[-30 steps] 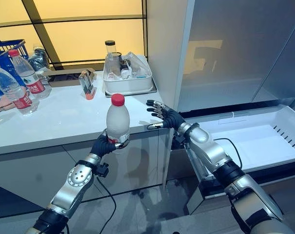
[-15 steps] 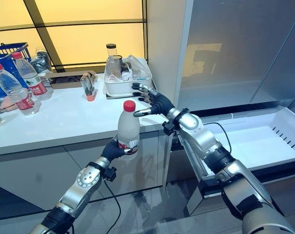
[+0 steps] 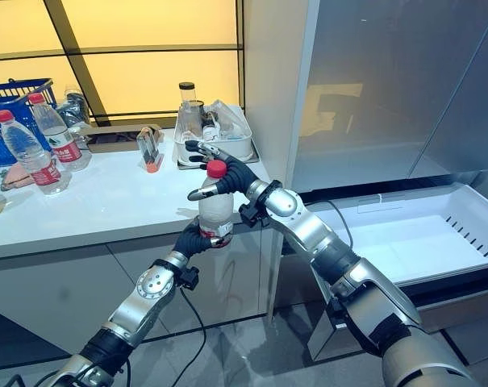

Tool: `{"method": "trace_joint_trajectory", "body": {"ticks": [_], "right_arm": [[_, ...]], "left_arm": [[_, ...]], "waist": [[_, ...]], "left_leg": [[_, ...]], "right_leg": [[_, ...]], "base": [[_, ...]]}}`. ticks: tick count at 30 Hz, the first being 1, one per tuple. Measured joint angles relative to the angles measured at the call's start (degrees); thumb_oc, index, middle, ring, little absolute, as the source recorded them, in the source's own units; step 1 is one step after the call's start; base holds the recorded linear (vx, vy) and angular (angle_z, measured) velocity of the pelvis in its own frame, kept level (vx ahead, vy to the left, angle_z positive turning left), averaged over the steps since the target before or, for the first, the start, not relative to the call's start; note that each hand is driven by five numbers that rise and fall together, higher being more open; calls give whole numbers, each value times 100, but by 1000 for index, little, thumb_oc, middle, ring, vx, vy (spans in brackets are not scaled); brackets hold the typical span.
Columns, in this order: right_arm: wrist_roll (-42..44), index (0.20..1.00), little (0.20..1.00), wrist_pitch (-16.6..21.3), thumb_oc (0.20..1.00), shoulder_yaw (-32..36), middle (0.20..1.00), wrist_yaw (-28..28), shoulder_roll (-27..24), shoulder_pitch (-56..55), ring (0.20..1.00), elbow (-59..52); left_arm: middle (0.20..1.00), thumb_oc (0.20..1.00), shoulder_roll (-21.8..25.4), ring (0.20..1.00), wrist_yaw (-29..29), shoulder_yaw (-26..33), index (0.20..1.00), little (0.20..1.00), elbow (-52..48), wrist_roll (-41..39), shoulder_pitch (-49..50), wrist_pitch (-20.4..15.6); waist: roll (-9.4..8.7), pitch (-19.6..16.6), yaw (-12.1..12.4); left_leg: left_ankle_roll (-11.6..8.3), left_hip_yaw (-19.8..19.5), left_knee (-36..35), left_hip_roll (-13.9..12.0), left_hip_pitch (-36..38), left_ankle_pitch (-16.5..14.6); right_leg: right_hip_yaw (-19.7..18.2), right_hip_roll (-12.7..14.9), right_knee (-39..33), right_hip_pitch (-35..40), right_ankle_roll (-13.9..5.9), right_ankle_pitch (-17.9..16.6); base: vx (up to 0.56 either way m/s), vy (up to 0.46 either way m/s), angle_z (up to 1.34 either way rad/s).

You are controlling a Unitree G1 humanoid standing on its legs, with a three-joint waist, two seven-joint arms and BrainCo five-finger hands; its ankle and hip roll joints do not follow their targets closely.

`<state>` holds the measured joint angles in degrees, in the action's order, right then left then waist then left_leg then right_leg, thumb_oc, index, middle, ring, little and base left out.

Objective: Take the drinks into the refrigerator

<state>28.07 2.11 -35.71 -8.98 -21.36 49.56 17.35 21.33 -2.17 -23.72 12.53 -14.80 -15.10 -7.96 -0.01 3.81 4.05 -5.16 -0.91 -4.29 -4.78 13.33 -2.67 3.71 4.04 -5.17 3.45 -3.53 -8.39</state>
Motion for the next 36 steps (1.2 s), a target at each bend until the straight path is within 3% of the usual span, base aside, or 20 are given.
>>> {"method": "trace_joint_trajectory", "body": {"ticks": [10, 19, 25, 30, 36], "right_arm": [[-171, 1000, 1000, 46, 1000, 190, 1000, 12, -366, -149, 1000, 98], [-392, 1000, 1000, 0, 1000, 419, 1000, -3, -620, -617, 1000, 651], [-388, 1000, 1000, -1, 1000, 418, 1000, -117, -526, -618, 1000, 654], [-336, 1000, 1000, -3, 1000, 285, 1000, -206, -118, -617, 1000, 913], [-207, 1000, 1000, -2, 1000, 199, 1000, -213, -80, -614, 1000, 964]], "left_arm": [[200, 200, 130, 200, -116, 100, 200, 200, -1, 45, 1, 1], [200, 200, 149, 200, -195, 525, 200, 200, -76, 40, 0, -1], [200, 200, 85, 200, -119, 465, 200, 200, -179, 38, 0, -1], [200, 200, -35, 200, -109, 418, 200, 200, -405, -28, -1, -3], [200, 200, -11, 200, -64, 278, 200, 200, -438, -253, -4, -7]], "waist": [[-3, -2, 0], [0, 1, 4], [5, 4, -5], [7, 5, 8], [13, 8, 12]], "left_leg": [[2, -9, -14, 0, -4, -1], [3, -13, -19, -2, -3, -1], [2, -9, -24, -5, 3, -1], [2, -9, -20, -4, 6, -1], [3, -9, -18, -7, 4, -1]], "right_leg": [[3, 4, -1, 0, -2, 2], [7, 3, -1, -6, -3, 3], [4, 1, -2, -5, -3, 4], [3, 1, -1, 0, -3, 3], [2, -1, -1, -1, -3, 3]], "base": [[0, 0, 0], [0, 0, 0], [0, 0, 0], [0, 0, 0], [0, 0, 0]]}}
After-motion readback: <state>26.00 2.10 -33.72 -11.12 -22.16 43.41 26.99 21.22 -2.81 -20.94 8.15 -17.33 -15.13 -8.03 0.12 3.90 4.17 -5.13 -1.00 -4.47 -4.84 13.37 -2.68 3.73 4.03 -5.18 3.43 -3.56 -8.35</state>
